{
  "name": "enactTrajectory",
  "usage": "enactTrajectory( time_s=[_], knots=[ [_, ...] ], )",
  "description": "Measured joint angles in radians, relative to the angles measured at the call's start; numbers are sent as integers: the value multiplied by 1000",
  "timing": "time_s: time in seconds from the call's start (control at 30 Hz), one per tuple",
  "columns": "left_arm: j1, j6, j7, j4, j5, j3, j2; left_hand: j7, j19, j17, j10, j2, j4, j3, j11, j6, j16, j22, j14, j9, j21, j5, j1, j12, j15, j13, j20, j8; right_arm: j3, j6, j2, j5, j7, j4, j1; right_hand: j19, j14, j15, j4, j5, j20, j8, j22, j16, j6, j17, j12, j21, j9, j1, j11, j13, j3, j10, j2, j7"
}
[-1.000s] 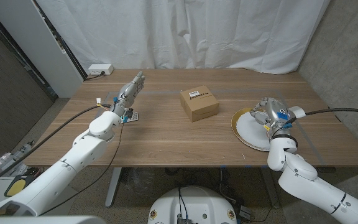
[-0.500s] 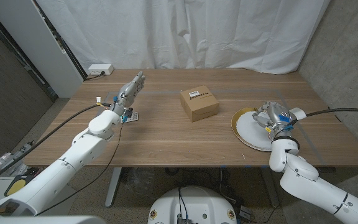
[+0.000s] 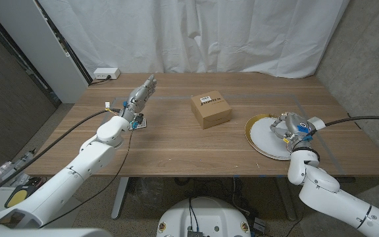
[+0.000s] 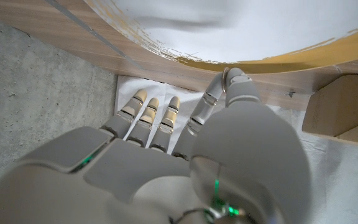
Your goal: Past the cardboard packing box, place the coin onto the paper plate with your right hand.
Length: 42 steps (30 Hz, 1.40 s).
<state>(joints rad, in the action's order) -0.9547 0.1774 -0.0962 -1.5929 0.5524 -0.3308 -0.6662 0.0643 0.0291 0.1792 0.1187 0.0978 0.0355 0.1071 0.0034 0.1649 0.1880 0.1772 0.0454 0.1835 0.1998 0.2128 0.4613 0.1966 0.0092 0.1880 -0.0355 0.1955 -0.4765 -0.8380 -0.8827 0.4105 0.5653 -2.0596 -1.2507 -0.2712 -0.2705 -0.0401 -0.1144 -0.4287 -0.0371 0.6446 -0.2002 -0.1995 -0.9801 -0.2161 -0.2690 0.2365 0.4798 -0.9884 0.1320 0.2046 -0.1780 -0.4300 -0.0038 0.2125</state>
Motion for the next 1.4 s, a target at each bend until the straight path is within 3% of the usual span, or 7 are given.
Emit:
enactTrajectory(
  time_s=[0.9, 1.17, 1.4],
  knots=[
    [-2, -1, -1, 7, 2, 10, -8, 0, -5, 0, 0, 0, 0, 0, 0, 0, 0, 0, 0, 0, 0, -6, 0, 0, 0, 0, 5, 0, -60, 4, 17, -24, 14, 49, 55, 12, 9, -1, 0, 5, 1, -6, 0, 0, 22, 0, 7, -4, -8, -4, -6, 0, 0, 5, 4, 10],
    [1, 1, 2, 14, 5, 11, -8, 0, -5, 0, 0, 0, 0, 0, 0, 0, 0, 0, 0, 0, 0, -6, 0, 0, 0, 0, 5, 0, -66, -7, 17, -30, 15, 49, 59, 12, 9, -1, 4, 5, 1, -47, 1, 0, 84, 0, 11, -4, -33, -13, -16, 0, 4, 15, 17, 11],
    [6, 2, 9, 20, 7, 11, -9, 0, -5, 0, 0, 0, 0, 0, 0, 0, 0, 2, 0, 0, 0, -6, 0, 0, 0, 0, 5, 0, -70, -18, 16, -35, 17, 44, 60, 17, 9, -1, 9, 5, -4, -69, 5, 0, 119, 0, 11, -8, -50, -11, -23, 3, 9, 23, 25, 9]
  ],
)
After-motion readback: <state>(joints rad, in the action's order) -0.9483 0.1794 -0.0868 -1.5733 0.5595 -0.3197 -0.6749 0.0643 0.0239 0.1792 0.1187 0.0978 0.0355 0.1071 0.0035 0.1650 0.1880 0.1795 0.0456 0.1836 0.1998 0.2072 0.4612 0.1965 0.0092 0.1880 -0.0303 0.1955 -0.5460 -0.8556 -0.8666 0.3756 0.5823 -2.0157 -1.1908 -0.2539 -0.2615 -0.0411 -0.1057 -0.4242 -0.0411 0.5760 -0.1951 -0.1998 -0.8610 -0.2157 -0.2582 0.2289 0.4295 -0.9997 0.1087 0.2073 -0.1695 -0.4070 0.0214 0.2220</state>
